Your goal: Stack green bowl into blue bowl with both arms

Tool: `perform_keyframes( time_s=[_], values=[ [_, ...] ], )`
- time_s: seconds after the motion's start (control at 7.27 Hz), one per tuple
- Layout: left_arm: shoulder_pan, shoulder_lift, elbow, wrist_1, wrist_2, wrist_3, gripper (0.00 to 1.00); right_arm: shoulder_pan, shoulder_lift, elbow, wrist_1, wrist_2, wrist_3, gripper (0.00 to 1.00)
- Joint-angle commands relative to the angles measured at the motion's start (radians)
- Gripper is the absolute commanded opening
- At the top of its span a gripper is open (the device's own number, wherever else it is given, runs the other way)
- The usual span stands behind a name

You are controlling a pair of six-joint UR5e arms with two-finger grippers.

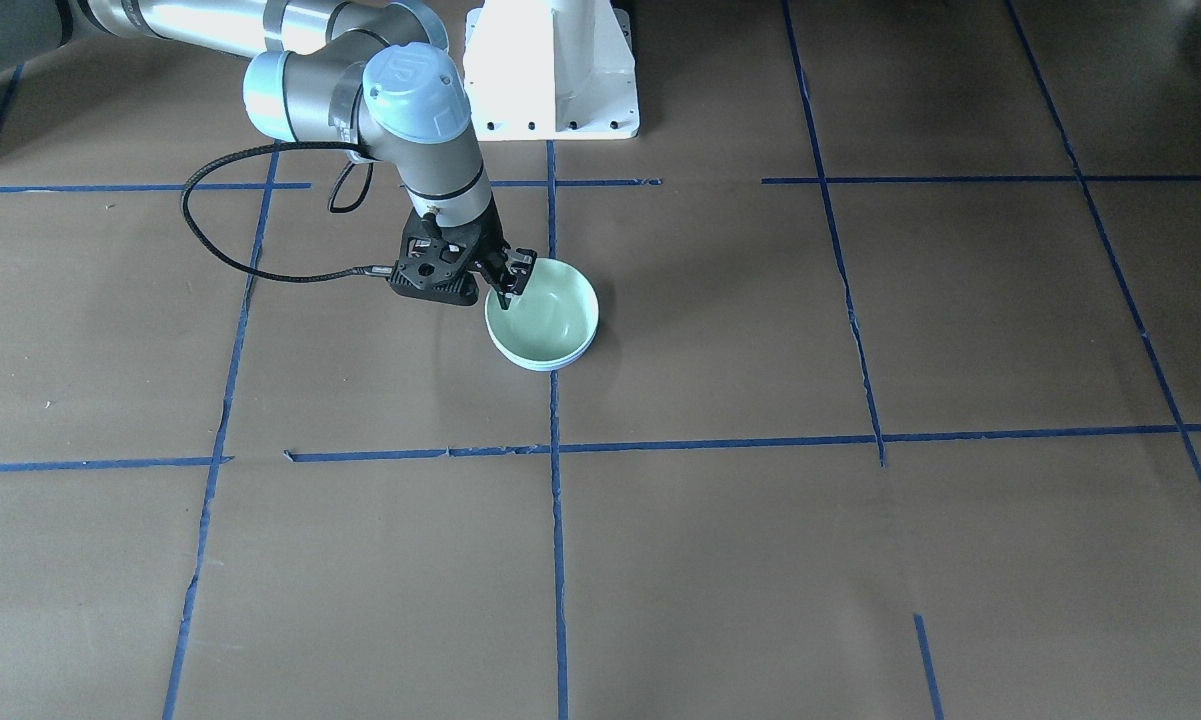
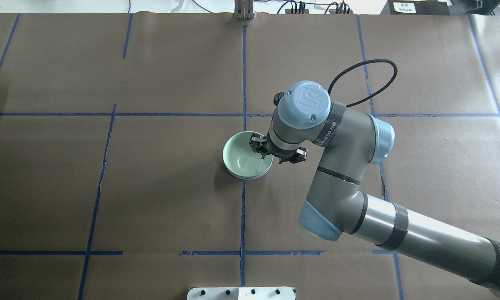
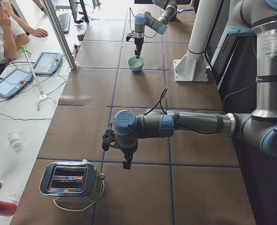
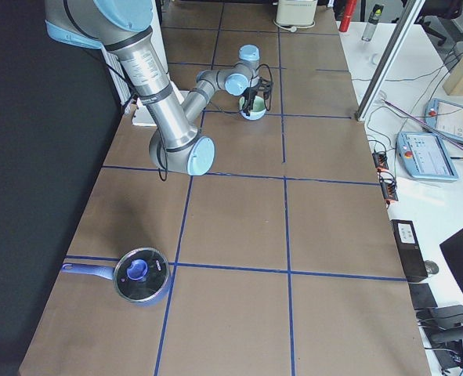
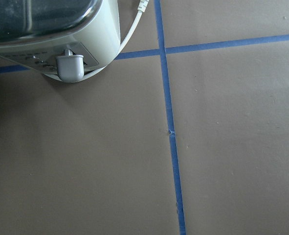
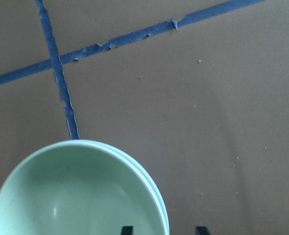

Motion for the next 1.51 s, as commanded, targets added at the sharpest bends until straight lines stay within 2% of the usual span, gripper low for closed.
perform_keyframes(
  time_s=[0.0,0.28,0.41,0.69,0.83,0.96,1.1,1.38],
  values=[
    [0.001,-0.001,0.012,-0.002,0.004,-0.018,1.00,0.117,-0.014,0.010,-0.017,0.109,-0.147,1.00],
    [0.006,-0.003,0.012,0.000,0.007,-0.017,1.00,0.310,-0.115,0.011,-0.037,0.272,-0.435,1.00],
    [0.006,-0.003,0.011,-0.002,0.007,-0.015,1.00,0.434,-0.210,0.013,-0.037,0.343,-0.666,1.00],
    [0.010,-0.003,0.015,-0.038,0.013,-0.020,1.00,0.658,-0.452,0.016,-0.034,0.394,-1.151,1.00],
    [0.010,-0.001,0.015,-0.046,0.013,-0.023,1.00,0.802,-0.599,-0.001,-0.035,0.394,-1.500,1.00],
    [0.010,0.000,0.015,-0.045,0.013,-0.026,1.00,0.922,-0.655,0.005,-0.102,0.395,-1.650,1.00],
    [0.012,0.003,0.017,-0.044,0.013,-0.026,1.00,0.975,-0.731,0.004,-0.109,0.392,-1.687,1.00],
    [0.012,0.010,0.022,-0.048,0.013,-0.020,1.00,0.997,-0.802,0.008,-0.089,0.383,-1.672,1.00]
  ],
)
